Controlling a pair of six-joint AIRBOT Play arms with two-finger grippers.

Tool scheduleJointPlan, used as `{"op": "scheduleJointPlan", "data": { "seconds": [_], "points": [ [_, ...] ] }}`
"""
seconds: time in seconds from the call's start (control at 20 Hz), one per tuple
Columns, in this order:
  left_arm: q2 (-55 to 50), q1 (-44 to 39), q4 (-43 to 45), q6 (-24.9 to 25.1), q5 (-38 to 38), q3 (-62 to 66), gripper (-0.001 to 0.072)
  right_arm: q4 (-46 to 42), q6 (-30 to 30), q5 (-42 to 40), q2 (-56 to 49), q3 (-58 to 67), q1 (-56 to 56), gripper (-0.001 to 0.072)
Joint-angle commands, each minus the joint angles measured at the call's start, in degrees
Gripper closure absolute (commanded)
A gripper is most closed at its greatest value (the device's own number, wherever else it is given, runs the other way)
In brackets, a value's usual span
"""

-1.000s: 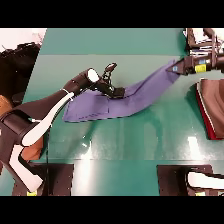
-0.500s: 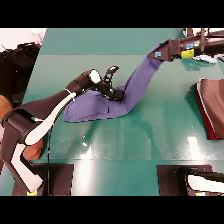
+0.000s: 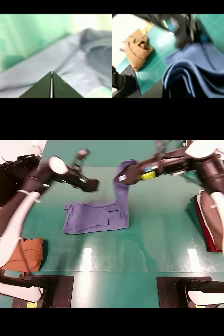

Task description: Fold the shirts.

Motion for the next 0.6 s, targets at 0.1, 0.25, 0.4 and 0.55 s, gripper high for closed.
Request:
{"op": "scheduleJointPlan", "data": {
  "seconds": [0.1,0.25,0.4,0.55],
  "points": [
    [14.8,14.8,13.5,0.4,-7.0,0.1,0.0681,-0.1,-1.3,-11.8,-15.8,12.3,16.6,0.0687],
    [17.9,20.0,13.5,0.4,-8.2,0.0,0.0682,-0.1,-1.3,-14.5,-23.6,18.9,21.4,0.0165],
    [18.1,21.8,13.5,0.4,-10.5,0.0,0.0681,-0.3,0.1,-9.6,-23.4,17.0,20.2,0.0263],
    [18.1,21.8,12.2,0.4,-11.1,0.0,0.0681,-3.4,0.4,-4.2,-17.4,7.4,13.6,0.0265]
  ]
}}
